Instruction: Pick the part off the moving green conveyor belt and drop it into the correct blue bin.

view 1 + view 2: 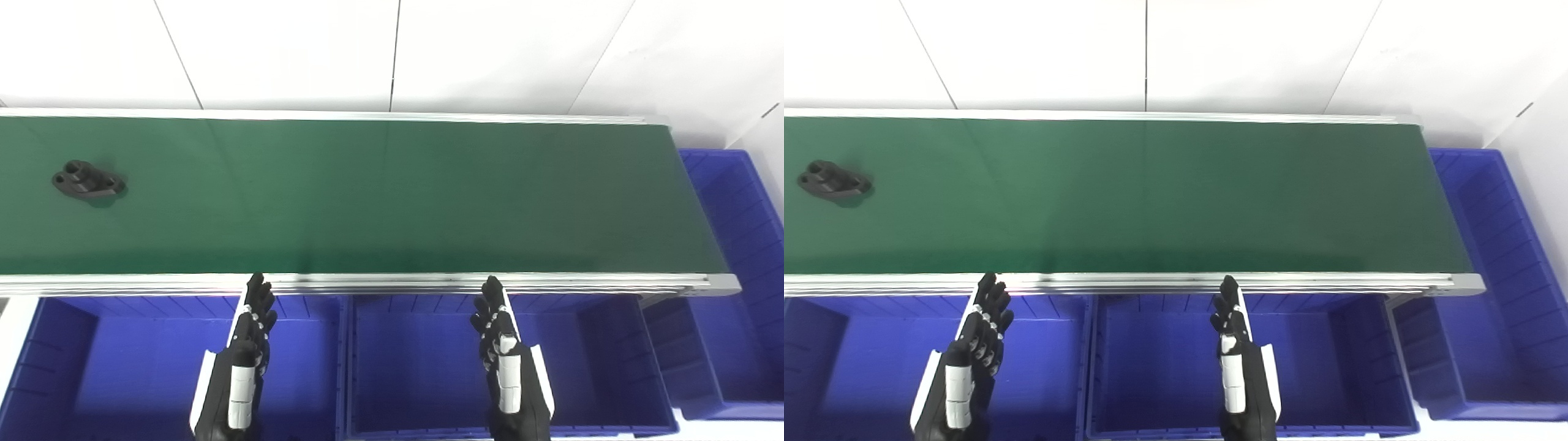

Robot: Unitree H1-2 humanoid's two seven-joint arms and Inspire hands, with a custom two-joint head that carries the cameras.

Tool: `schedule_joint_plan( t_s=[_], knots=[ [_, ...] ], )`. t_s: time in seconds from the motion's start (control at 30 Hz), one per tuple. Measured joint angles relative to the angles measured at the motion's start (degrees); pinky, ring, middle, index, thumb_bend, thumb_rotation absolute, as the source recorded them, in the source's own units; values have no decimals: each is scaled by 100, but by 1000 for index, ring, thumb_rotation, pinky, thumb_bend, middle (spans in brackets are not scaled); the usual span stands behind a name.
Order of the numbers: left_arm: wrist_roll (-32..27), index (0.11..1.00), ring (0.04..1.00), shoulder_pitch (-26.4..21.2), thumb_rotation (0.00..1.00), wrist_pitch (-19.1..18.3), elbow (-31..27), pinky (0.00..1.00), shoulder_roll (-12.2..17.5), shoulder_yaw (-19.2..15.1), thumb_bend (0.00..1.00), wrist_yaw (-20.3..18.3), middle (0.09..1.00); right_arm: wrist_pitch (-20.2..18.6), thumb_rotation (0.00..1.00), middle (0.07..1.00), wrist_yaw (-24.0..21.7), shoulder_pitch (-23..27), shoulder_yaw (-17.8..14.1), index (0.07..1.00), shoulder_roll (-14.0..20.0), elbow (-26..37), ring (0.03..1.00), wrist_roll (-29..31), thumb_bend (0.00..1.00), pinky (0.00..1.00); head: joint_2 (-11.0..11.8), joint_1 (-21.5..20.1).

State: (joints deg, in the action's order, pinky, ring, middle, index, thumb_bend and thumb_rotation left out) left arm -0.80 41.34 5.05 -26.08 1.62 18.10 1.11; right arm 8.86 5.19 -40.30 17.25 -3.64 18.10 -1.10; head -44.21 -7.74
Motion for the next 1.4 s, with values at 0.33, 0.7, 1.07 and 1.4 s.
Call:
schedule_joint_plan(
  t_s=[0.33,0.7,1.07,1.4],
  knots=[
    [10,1000,1000,0,1000,0,1,1000,1,-2,603,0,1000,0,1000,1000,0,2,-2,1000,-1,-1,992,-25,755,979,9,0],
    [14,1000,1000,-13,1000,0,6,1000,1,-5,606,0,1000,-1,1000,1000,0,13,-2,1000,-2,0,992,-44,759,984,18,-9],
    [19,1000,1000,-33,1000,-1,58,1000,1,-5,608,-1,1000,-1,1000,1000,-1,42,-4,1000,0,-23,994,-44,753,982,53,-9],
    [125,1000,1000,-37,1000,11,153,1000,-6,-4,623,0,1000,-4,1000,1000,-79,78,-43,1000,29,-202,992,34,754,998,421,236]
  ],
)
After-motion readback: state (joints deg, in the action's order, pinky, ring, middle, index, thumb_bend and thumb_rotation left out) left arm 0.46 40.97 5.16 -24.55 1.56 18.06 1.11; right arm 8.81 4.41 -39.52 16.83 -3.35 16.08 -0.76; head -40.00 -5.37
